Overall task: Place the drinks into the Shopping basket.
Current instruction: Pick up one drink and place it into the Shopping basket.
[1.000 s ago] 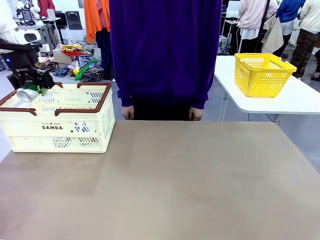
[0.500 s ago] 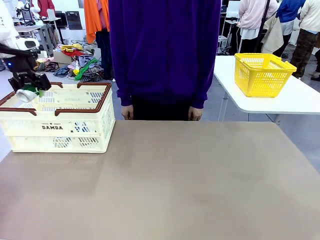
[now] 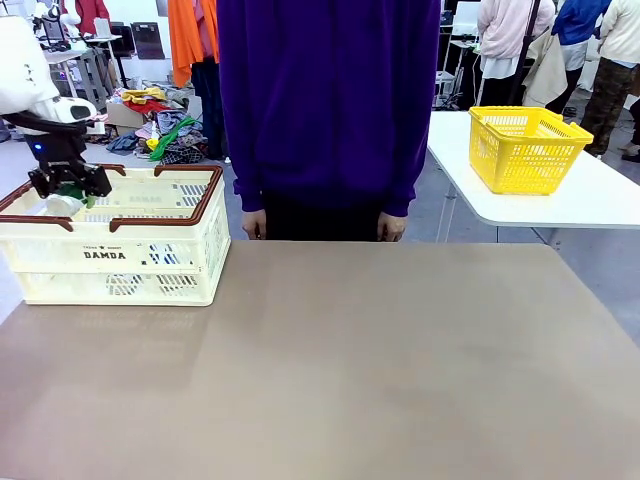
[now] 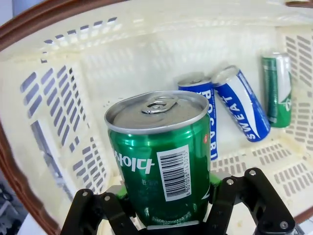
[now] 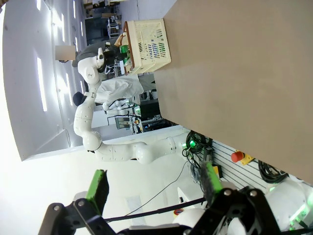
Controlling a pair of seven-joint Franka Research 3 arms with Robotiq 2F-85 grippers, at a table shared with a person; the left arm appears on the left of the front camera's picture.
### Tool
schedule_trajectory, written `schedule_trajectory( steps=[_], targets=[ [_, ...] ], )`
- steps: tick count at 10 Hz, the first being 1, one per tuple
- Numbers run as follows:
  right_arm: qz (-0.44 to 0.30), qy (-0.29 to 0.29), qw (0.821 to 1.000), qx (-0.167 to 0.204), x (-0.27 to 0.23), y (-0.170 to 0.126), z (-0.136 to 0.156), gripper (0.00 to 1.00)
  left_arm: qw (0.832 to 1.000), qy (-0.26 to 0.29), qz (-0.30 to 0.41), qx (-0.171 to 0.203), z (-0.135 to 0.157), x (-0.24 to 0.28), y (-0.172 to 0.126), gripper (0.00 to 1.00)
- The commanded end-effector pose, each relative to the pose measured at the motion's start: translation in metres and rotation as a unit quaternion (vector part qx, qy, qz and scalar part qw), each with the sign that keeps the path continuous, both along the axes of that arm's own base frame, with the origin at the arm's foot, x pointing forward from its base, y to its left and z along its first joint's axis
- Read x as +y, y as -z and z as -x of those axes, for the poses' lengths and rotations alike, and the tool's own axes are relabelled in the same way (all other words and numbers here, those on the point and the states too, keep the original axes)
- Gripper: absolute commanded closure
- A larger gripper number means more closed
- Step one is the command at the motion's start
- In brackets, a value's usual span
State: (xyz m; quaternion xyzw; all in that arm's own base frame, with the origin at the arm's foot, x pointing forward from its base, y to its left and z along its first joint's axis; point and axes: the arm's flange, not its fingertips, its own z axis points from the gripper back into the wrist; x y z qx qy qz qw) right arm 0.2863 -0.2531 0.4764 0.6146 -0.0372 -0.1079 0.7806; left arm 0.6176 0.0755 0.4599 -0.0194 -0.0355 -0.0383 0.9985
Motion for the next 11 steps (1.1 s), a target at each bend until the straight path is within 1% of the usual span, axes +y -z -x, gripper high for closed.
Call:
schedule_trajectory(
  steps=[1,2,4,8,9,10,11],
  targets=[
    [0.005,-0.003,1.000,0.009,0.000,-0.004,0.002,0.00,0.999,-0.020,-0.033,-0.006,0.007,-0.016,0.018,1.00],
    [0.005,-0.003,1.000,0.009,0.000,-0.004,0.002,0.00,0.999,-0.019,-0.039,-0.003,0.005,-0.021,0.026,1.00],
    [0.005,-0.003,1.000,0.009,0.000,-0.004,0.002,0.00,0.999,-0.026,-0.030,0.007,0.003,-0.021,0.036,1.00],
    [0.005,-0.003,1.000,0.009,0.000,-0.004,0.002,0.00,0.999,-0.036,-0.019,0.014,0.005,-0.019,0.045,1.00],
    [0.005,-0.003,1.000,0.009,0.000,-0.004,0.002,0.00,0.999,-0.038,-0.007,0.011,0.005,-0.018,0.043,0.62],
    [0.005,-0.003,1.000,0.009,0.000,-0.004,0.002,0.00,0.999,-0.041,-0.004,0.009,0.006,-0.018,0.041,0.05],
    [0.005,-0.003,1.000,0.009,0.000,-0.004,0.002,0.00,0.999,-0.043,-0.009,0.006,0.007,-0.018,0.037,0.00]
  ],
)
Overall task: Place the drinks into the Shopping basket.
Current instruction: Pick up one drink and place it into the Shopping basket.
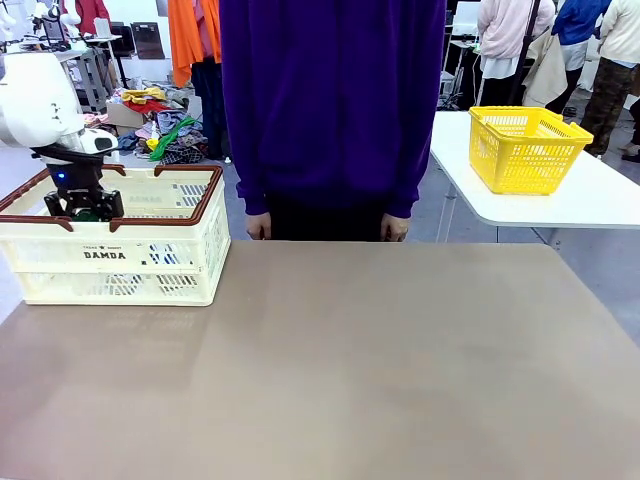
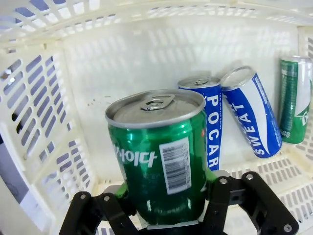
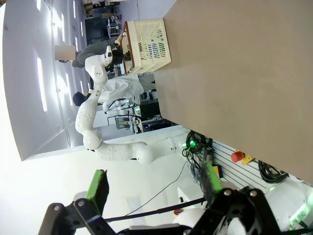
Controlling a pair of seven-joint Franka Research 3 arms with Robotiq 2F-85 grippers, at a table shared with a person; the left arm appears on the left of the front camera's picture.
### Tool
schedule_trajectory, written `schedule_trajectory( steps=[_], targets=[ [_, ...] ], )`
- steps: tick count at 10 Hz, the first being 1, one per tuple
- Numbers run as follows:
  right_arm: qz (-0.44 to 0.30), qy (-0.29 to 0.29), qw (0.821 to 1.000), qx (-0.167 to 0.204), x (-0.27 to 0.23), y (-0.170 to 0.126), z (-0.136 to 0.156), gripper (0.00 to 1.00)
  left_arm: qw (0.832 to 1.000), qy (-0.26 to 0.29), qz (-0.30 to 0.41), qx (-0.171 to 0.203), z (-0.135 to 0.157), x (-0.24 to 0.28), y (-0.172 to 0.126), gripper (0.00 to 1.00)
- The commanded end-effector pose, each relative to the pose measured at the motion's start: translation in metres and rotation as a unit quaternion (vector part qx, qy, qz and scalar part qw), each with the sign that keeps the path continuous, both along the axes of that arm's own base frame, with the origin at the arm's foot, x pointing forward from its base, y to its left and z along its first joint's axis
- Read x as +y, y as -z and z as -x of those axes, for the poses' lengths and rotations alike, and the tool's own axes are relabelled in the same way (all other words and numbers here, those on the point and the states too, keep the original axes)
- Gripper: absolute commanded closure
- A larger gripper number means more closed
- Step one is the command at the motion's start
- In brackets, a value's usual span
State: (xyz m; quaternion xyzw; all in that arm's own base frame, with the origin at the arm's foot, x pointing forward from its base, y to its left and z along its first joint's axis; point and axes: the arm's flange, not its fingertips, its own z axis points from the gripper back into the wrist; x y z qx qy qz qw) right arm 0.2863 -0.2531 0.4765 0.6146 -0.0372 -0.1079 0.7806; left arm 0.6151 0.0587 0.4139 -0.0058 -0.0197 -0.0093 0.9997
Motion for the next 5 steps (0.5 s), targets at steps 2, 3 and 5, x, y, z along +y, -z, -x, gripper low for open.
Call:
schedule_trajectory(
  steps=[2,3,5],
  targets=[
    [0.005,-0.003,1.000,0.009,0.000,-0.004,0.002,0.00,1.000,-0.020,0.003,-0.014,0.005,0.000,-0.013,0.00],
    [0.005,-0.003,1.000,0.009,0.000,-0.004,0.002,0.00,1.000,-0.020,0.005,-0.017,0.006,0.000,-0.016,0.00],
    [0.005,-0.003,1.000,0.009,0.000,-0.004,0.002,0.00,1.000,-0.021,0.007,-0.022,0.009,-0.002,-0.024,0.00]
  ],
)
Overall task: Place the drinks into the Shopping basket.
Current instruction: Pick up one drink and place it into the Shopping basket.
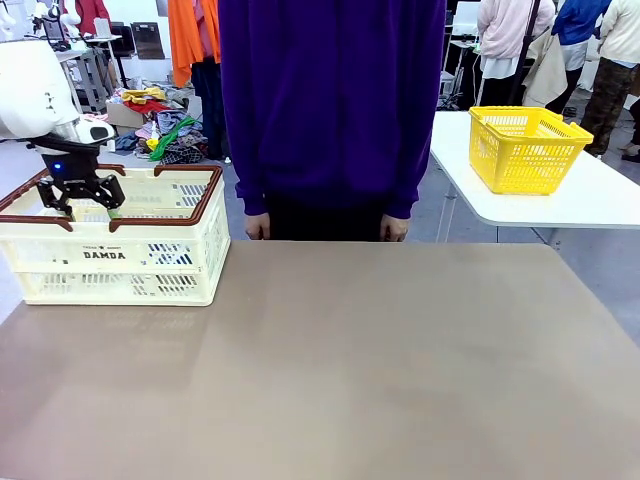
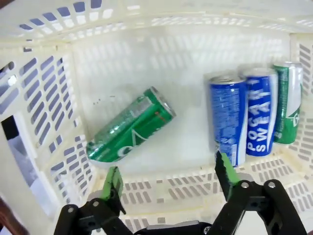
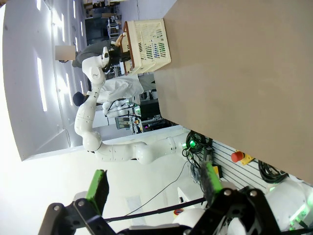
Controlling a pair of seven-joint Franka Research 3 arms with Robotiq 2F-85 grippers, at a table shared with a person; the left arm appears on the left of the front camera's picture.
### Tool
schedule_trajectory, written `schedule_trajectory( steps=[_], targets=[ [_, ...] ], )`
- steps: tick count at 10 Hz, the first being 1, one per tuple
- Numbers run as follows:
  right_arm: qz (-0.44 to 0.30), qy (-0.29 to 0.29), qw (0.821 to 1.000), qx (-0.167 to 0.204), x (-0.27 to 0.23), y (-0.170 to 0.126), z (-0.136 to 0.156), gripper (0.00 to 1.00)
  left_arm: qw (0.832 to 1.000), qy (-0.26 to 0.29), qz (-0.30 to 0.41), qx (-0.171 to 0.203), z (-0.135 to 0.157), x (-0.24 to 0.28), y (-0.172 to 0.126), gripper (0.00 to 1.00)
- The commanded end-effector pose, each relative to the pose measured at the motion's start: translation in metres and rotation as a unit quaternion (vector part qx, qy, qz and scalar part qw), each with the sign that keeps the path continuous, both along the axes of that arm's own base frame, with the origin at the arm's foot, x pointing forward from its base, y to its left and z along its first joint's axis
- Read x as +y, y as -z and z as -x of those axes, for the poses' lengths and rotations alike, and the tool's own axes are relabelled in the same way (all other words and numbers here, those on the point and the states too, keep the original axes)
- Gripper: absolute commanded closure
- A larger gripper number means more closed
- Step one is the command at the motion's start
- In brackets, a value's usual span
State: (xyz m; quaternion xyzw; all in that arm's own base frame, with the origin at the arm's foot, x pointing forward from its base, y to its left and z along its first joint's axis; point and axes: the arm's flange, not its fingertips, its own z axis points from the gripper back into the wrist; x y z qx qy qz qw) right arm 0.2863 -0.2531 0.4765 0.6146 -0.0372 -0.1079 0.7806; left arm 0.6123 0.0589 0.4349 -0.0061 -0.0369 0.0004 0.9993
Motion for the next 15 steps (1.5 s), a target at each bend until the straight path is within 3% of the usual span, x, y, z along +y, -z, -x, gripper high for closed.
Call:
schedule_trajectory(
  steps=[1,3,4,5,7,8,9,12,13,14,15],
  targets=[
    [0.005,-0.003,1.000,0.009,0.000,-0.004,0.002,0.00,1.000,-0.010,0.005,-0.007,0.008,-0.003,-0.006,0.00],
    [0.005,-0.003,1.000,0.009,0.000,-0.004,0.002,0.00,1.000,-0.011,0.004,-0.021,0.016,-0.008,-0.022,0.00],
    [0.005,-0.003,1.000,0.009,0.000,-0.004,0.002,0.00,0.999,-0.019,0.021,-0.036,0.027,-0.016,-0.045,0.00],
    [0.005,-0.003,1.000,0.009,0.000,-0.004,0.002,0.00,0.996,-0.023,0.069,-0.043,0.045,-0.026,-0.076,0.00],
    [0.005,-0.003,1.000,0.009,0.000,-0.004,0.002,0.00,0.980,0.011,0.198,-0.014,0.104,-0.048,-0.133,0.00],
    [0.005,-0.003,1.000,0.009,0.000,-0.004,0.002,0.00,0.965,0.030,0.261,-0.003,0.142,-0.048,-0.149,0.00],
    [0.005,-0.003,1.000,0.009,0.000,-0.004,0.002,0.00,0.938,0.080,0.337,0.017,0.174,-0.039,-0.156,0.00],
    [0.005,-0.003,1.000,0.009,0.000,-0.004,0.002,0.00,0.858,0.070,0.506,-0.062,0.261,0.023,-0.144,0.00],
    [0.005,-0.003,1.000,0.009,0.000,-0.004,0.002,0.00,0.832,0.044,0.548,-0.079,0.279,0.044,-0.130,0.00],
    [0.005,-0.003,1.000,0.009,0.000,-0.004,0.002,0.00,0.809,0.060,0.580,-0.075,0.288,0.053,-0.116,0.00],
    [0.005,-0.003,1.000,0.009,0.000,-0.004,0.002,0.00,0.798,0.064,0.596,-0.059,0.287,0.057,-0.099,0.00]
  ],
)
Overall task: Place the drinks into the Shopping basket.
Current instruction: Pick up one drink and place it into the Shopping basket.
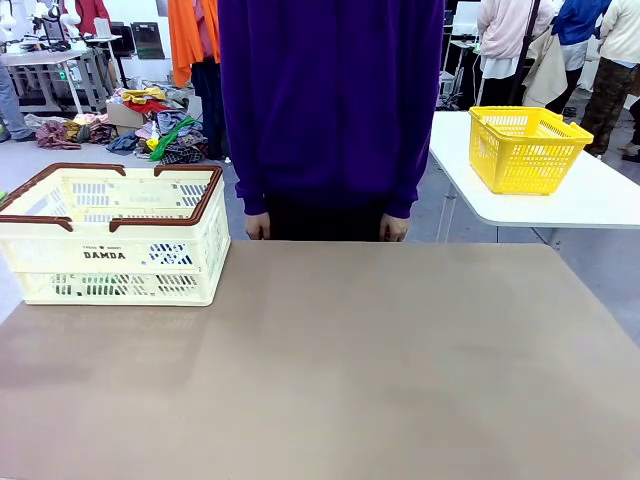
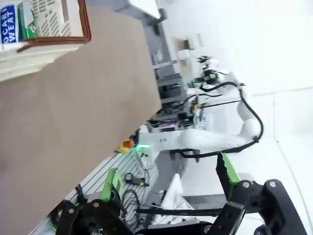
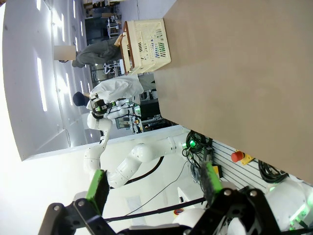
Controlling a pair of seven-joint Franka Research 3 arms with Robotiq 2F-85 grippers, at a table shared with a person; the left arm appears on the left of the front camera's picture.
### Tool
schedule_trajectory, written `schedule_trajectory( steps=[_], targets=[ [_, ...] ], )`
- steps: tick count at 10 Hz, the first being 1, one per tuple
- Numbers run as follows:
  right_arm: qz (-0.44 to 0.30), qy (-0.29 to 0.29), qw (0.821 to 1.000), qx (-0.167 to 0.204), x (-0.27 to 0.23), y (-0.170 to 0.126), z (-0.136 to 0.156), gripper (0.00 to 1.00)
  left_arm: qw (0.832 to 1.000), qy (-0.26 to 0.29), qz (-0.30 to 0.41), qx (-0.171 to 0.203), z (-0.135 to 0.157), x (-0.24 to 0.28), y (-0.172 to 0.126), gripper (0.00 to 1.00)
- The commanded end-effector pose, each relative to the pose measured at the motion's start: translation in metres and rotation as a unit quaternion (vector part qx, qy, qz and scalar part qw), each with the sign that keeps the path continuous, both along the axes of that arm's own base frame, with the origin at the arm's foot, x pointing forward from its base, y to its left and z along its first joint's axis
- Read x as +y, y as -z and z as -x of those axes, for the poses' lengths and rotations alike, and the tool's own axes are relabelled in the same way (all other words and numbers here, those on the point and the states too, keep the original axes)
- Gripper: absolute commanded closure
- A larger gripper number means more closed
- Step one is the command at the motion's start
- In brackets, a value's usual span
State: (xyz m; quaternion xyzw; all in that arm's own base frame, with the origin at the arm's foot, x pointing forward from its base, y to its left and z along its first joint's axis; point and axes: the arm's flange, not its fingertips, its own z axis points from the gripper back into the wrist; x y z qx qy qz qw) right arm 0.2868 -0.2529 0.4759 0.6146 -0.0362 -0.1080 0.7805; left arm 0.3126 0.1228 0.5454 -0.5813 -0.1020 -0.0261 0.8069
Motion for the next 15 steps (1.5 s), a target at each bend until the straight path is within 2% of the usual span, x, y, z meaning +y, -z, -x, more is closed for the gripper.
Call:
schedule_trajectory(
  steps=[1,2,15],
  targets=[
    [0.005,-0.002,1.000,0.008,0.000,-0.004,0.002,0.00,0.997,0.061,0.029,0.021,-0.025,-0.010,0.027,0.00],
    [0.005,-0.002,1.000,0.008,0.000,-0.004,0.002,0.00,1.000,0.000,0.000,0.000,0.000,0.000,0.000,0.00],
    [0.005,-0.002,1.000,0.008,0.000,-0.004,0.002,0.00,1.000,0.000,0.000,0.000,0.000,0.000,0.000,0.00]
  ],
)
